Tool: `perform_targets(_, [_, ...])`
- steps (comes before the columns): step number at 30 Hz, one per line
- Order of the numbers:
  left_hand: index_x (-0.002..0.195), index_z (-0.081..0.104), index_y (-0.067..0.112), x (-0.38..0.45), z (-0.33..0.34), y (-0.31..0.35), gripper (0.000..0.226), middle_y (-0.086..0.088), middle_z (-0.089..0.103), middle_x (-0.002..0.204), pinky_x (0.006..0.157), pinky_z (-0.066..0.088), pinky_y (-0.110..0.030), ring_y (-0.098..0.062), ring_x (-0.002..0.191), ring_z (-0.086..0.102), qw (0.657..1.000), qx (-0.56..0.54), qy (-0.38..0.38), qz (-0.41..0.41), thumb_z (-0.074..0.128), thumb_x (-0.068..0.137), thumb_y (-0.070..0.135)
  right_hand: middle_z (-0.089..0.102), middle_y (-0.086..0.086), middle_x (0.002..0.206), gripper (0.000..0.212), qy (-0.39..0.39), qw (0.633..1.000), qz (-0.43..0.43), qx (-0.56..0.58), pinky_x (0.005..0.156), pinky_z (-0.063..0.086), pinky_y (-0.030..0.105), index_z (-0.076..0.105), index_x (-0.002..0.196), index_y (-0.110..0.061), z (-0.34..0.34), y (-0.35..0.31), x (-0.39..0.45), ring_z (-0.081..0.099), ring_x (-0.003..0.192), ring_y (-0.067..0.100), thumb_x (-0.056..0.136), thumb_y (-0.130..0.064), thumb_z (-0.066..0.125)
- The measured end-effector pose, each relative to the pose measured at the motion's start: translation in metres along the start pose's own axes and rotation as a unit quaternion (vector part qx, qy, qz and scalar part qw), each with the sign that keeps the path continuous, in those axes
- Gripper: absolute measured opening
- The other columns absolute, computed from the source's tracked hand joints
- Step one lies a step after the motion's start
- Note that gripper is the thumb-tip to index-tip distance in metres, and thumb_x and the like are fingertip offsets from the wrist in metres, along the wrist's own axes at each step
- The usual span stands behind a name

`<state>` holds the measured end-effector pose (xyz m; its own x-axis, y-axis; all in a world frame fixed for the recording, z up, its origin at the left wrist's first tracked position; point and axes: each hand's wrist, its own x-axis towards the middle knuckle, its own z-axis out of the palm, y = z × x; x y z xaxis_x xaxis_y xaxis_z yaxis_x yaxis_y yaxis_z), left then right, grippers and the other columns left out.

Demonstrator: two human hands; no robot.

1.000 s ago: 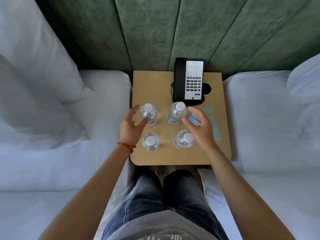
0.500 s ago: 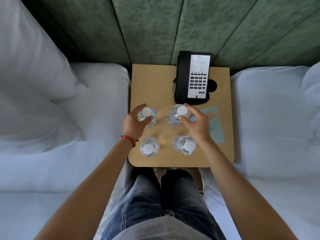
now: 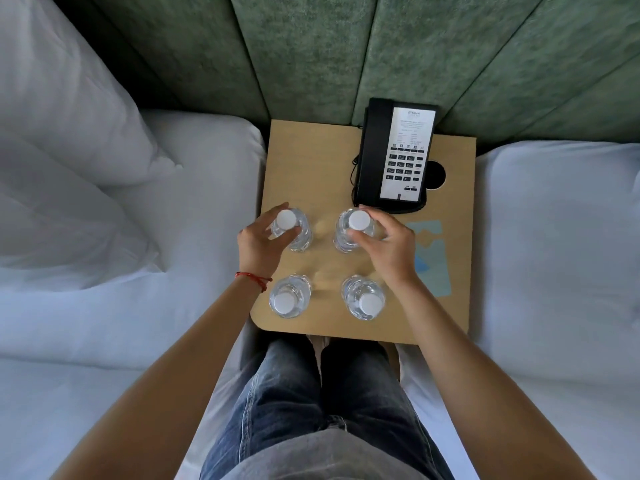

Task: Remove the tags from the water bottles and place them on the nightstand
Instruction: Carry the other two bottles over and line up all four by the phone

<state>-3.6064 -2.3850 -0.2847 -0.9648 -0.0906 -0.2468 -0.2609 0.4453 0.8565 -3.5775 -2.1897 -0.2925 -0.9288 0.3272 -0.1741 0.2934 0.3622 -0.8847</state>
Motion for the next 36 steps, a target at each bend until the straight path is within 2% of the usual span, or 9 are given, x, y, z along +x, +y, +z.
perform_targets(2, [0.109,0.066,0.011,0.006,0.002,0.003,0.039,0.0,0.067,0.103,0.078,0.042,0.0,-0.008,0.09,0.06,1.0,0.014,0.019,-0.007,0.076,0.071,0.012,0.072,0.006,0.102,0.04,-0.006,1.0,0.008,-0.001,0.082,0.041,0.004,0.069,0.104,-0.006,-0.001,-0.001,0.008,0.062,0.09,0.008,0.067,-0.015,0.081])
perform_targets(4, [0.109,0.066,0.012,0.014,0.003,0.007,0.04,0.0,0.067,0.1,0.075,0.041,0.002,-0.009,0.089,0.059,0.999,0.019,0.025,-0.019,0.076,0.071,0.014,0.072,0.007,0.104,0.041,-0.021,1.0,0.013,0.0,0.086,0.044,0.01,0.069,0.105,-0.006,-0.003,-0.002,0.017,0.062,0.092,0.011,0.067,-0.016,0.081])
perform_targets(8, [0.11,0.065,0.01,0.033,0.004,0.016,0.041,-0.009,0.068,0.106,0.08,0.043,-0.01,-0.012,0.093,0.058,0.999,0.034,0.023,-0.015,0.076,0.07,0.013,0.071,0.01,0.104,0.041,-0.037,0.999,0.013,0.008,0.092,0.05,0.033,0.069,0.105,-0.005,-0.006,-0.009,0.038,0.065,0.098,0.02,0.068,-0.018,0.081])
perform_targets(11, [0.109,0.066,0.007,0.051,0.003,0.023,0.039,-0.012,0.069,0.106,0.08,0.044,-0.016,-0.015,0.09,0.057,0.999,0.043,0.023,-0.002,0.075,0.071,0.012,0.071,0.009,0.103,0.039,-0.027,0.999,0.024,0.028,0.092,0.051,0.038,0.069,0.105,-0.006,-0.007,-0.014,0.057,0.065,0.098,0.021,0.069,-0.018,0.08])
perform_targets(19, [0.108,0.066,0.01,0.105,-0.002,0.041,0.037,-0.009,0.069,0.102,0.08,0.048,-0.024,-0.015,0.084,0.056,0.998,0.044,0.017,0.032,0.074,0.073,0.016,0.072,0.009,0.102,0.037,-0.035,0.999,0.03,0.029,0.091,0.051,0.037,0.069,0.103,-0.007,0.01,-0.03,0.089,0.065,0.099,0.021,0.07,-0.02,0.079])
perform_targets(23, [0.109,0.066,0.01,0.127,-0.005,0.044,0.038,-0.005,0.068,0.103,0.075,0.043,-0.004,-0.011,0.088,0.057,0.998,0.038,0.005,0.045,0.075,0.073,0.017,0.071,0.008,0.102,0.035,-0.029,0.999,0.008,0.036,0.092,0.051,0.033,0.069,0.103,-0.004,0.022,-0.042,0.099,0.066,0.099,0.021,0.07,-0.014,0.079])
perform_targets(30, [0.105,0.067,0.01,0.157,-0.005,0.044,0.035,-0.012,0.07,0.097,0.078,0.049,-0.03,-0.016,0.081,0.054,0.997,0.046,-0.011,0.057,0.075,0.072,0.017,0.071,0.01,0.102,0.035,-0.006,0.997,0.012,0.07,0.091,0.052,0.04,0.069,0.103,-0.003,0.038,-0.055,0.131,0.067,0.099,0.022,0.07,-0.01,0.078])
perform_targets(33, [0.107,0.066,0.011,0.17,-0.003,0.045,0.038,-0.008,0.07,0.104,0.075,0.046,-0.017,-0.011,0.087,0.057,0.997,0.044,-0.02,0.055,0.075,0.071,0.018,0.071,0.012,0.104,0.036,0.0,0.998,0.017,0.065,0.092,0.052,0.039,0.068,0.105,-0.002,0.043,-0.055,0.143,0.066,0.101,0.021,0.071,-0.01,0.077])
perform_targets(36, [0.109,0.066,0.01,0.178,-0.001,0.046,0.04,-0.007,0.068,0.11,0.081,0.044,-0.016,-0.008,0.095,0.057,0.997,0.038,-0.033,0.055,0.076,0.071,0.017,0.07,0.014,0.107,0.038,0.009,0.998,0.012,0.056,0.092,0.051,0.038,0.067,0.107,-0.001,0.045,-0.054,0.152,0.065,0.102,0.022,0.071,-0.009,0.077])
